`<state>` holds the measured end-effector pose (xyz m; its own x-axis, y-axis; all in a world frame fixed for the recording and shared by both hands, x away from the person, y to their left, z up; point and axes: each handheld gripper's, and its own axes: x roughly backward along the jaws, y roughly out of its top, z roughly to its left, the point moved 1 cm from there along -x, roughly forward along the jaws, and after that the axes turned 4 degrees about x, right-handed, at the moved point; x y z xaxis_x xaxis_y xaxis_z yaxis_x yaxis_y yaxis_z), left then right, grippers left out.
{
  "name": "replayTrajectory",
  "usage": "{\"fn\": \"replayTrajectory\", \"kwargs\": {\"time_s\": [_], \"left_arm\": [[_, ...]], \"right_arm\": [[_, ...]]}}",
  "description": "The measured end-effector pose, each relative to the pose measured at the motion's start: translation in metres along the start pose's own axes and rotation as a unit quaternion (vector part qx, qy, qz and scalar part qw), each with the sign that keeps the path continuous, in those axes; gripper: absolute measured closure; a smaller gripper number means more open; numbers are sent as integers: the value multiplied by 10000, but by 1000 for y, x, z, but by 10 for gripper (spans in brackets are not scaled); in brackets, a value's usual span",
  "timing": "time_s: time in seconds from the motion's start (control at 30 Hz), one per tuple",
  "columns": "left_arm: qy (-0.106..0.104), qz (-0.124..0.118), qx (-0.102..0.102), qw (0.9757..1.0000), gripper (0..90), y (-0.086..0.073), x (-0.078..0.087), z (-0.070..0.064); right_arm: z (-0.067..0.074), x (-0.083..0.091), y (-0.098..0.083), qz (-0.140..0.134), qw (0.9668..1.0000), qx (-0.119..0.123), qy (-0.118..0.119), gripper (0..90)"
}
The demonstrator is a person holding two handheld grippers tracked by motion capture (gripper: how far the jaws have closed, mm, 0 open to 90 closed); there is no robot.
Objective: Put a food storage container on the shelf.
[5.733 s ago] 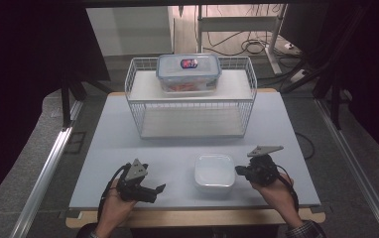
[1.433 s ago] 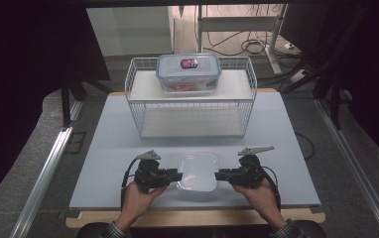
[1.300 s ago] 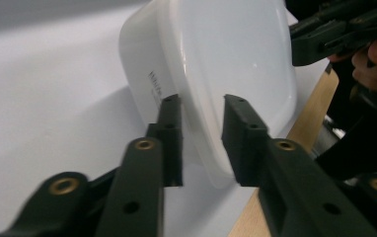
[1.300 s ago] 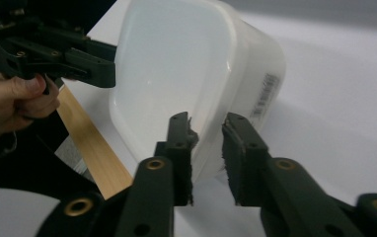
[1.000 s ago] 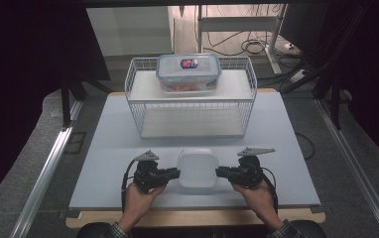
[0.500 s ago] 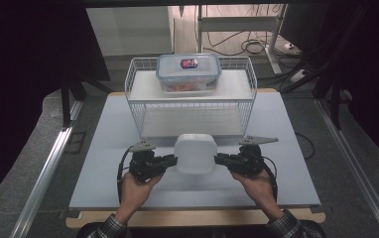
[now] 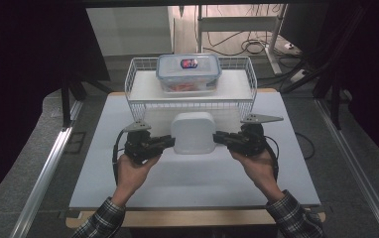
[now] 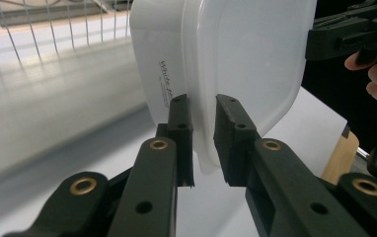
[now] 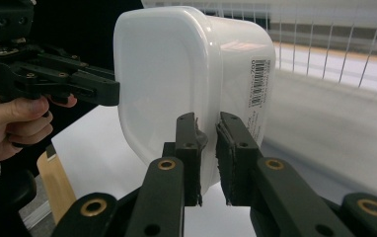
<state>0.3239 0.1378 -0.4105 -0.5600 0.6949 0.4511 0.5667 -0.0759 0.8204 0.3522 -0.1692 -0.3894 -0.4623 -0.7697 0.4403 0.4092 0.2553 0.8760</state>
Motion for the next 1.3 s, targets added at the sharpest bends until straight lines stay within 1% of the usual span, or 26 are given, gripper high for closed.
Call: {"fn": "replayTrajectory", "kwargs": {"time_s": [0.03,0.13,0.17,0.2,0.23,0.27,0.3,0.33,0.37,0.43,0.5,0.63,0.67,0.8,0.83,0.87,0.9,0.93,0.97,1.0,1.07,1.1,1.17,1.2,1.23,1.3], "left_arm": [[0,0,0,10000,786,0,0,0],[36,-79,-49,9999,786,13,4,-1],[36,-79,-49,9999,786,13,4,-1],[50,-105,-84,9999,786,20,6,-1],[50,-105,-84,9999,786,20,6,-1],[63,-125,-110,9998,786,27,8,-1],[63,-125,-110,9998,786,27,8,-1],[97,-131,-146,9998,786,34,10,0],[97,-131,-146,9998,786,34,10,0],[120,-156,-150,9997,786,41,12,0],[152,-204,-173,9995,786,51,15,0],[176,-252,-177,9994,785,61,18,1],[196,-278,-191,9992,784,67,20,1],[198,-281,-234,9991,784,80,23,2],[198,-281,-234,9991,784,80,23,2],[185,-308,-204,9991,784,88,25,3],[185,-308,-204,9991,785,88,25,3],[194,-337,-210,9990,785,95,27,3],[194,-337,-210,9990,784,95,27,3],[195,-371,-229,9989,785,102,28,4],[199,-384,-242,9988,785,109,30,5],[199,-384,-242,9988,785,109,30,5],[199,-423,-226,9987,785,115,31,6],[190,-460,-236,9985,785,122,31,7],[190,-460,-236,9985,786,122,31,7],[194,-499,-234,9983,786,133,31,8]], "right_arm": [[0,0,0,0,10000,0,0,797],[-1,2,14,-78,10000,54,-5,797],[-1,2,14,-78,10000,54,-5,797],[-2,3,20,-120,9999,69,-2,797],[-3,3,23,-142,9999,61,15,797],[-4,3,26,-162,9999,44,33,797],[-4,3,26,-162,9999,44,33,797],[-5,2,32,-191,9998,34,37,797],[-5,2,35,-211,9998,47,33,797],[-5,2,38,-220,9997,41,32,797],[-7,1,48,-272,9996,58,19,796],[-7,2,58,-332,9994,101,-2,797],[-6,3,64,-363,9992,142,-34,796],[-8,3,78,-409,9990,159,-43,795],[-8,3,78,-409,9990,159,-43,795],[-9,3,84,-437,9989,135,-36,795],[-9,3,84,-437,9989,135,-36,795],[-11,3,91,-450,9989,119,-24,795],[-12,3,94,-455,9989,118,-26,794],[-13,2,97,-462,9989,109,-26,794],[-14,2,104,-493,9988,78,-3,794],[-14,2,104,-493,9988,78,-3,794],[-16,2,110,-509,9987,95,-23,793],[-17,2,117,-523,9986,109,-62,791],[-17,2,117,-523,9986,109,-62,791],[-19,2,128,-538,9984,117,-118,789]]}}
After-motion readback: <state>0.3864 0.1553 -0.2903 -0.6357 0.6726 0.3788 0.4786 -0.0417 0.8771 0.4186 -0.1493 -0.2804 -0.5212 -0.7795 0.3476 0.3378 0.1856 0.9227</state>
